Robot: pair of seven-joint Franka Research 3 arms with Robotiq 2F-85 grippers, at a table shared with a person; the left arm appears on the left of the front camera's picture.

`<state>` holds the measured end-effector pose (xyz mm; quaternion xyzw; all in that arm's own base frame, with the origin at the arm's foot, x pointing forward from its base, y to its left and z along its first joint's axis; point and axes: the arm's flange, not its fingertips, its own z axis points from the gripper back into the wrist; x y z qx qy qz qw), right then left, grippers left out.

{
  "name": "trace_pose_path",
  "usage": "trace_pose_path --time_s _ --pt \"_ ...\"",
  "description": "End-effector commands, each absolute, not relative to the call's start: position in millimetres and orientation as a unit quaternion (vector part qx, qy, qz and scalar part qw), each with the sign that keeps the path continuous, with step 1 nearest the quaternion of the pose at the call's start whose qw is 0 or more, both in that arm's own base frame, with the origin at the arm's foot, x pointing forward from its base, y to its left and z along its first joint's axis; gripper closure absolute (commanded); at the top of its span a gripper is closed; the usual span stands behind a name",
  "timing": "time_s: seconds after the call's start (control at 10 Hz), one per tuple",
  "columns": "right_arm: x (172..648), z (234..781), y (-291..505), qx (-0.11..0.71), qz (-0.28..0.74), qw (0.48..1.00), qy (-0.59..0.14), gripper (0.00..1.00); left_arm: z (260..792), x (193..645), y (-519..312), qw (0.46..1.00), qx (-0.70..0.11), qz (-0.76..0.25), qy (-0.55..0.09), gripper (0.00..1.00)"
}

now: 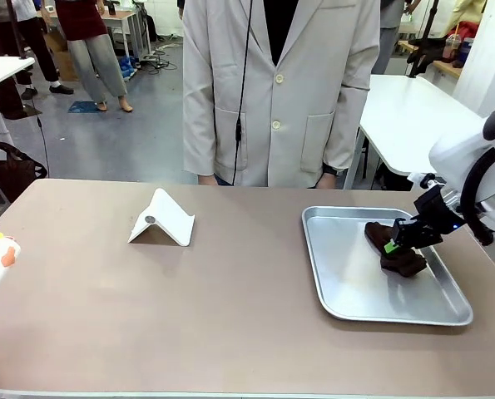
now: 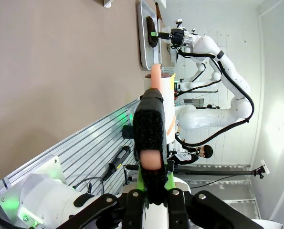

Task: Clean the surface of the table.
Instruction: Clean the area not pointed to by the person.

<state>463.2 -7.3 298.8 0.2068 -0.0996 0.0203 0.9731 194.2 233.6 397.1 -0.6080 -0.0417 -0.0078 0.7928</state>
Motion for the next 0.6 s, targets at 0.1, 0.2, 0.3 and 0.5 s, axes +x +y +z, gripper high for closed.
trace_pose_path --time_s 0.1,0.2,0.3,0.5 --pt "464.6 287.1 -19.7 0.208 0.008 0.973 -0.101 0.87 400.0 191.2 231.0 0.791 -0.611 -0.007 -0.040 0.84" --pt "464.7 287.8 -20.4 0.214 0.005 0.971 -0.101 0.87 400.0 191.2 231.0 0.791 -0.611 -0.007 -0.040 0.84" --pt "463.8 293.1 -22.2 0.237 0.001 0.966 -0.104 0.87 400.0 191.2 231.0 0.791 -0.611 -0.007 -0.040 0.84" --pt "456.0 320.8 -31.2 0.367 -0.016 0.925 -0.095 0.87 400.0 191.2 231.0 0.791 -0.611 -0.007 -0.040 0.84"
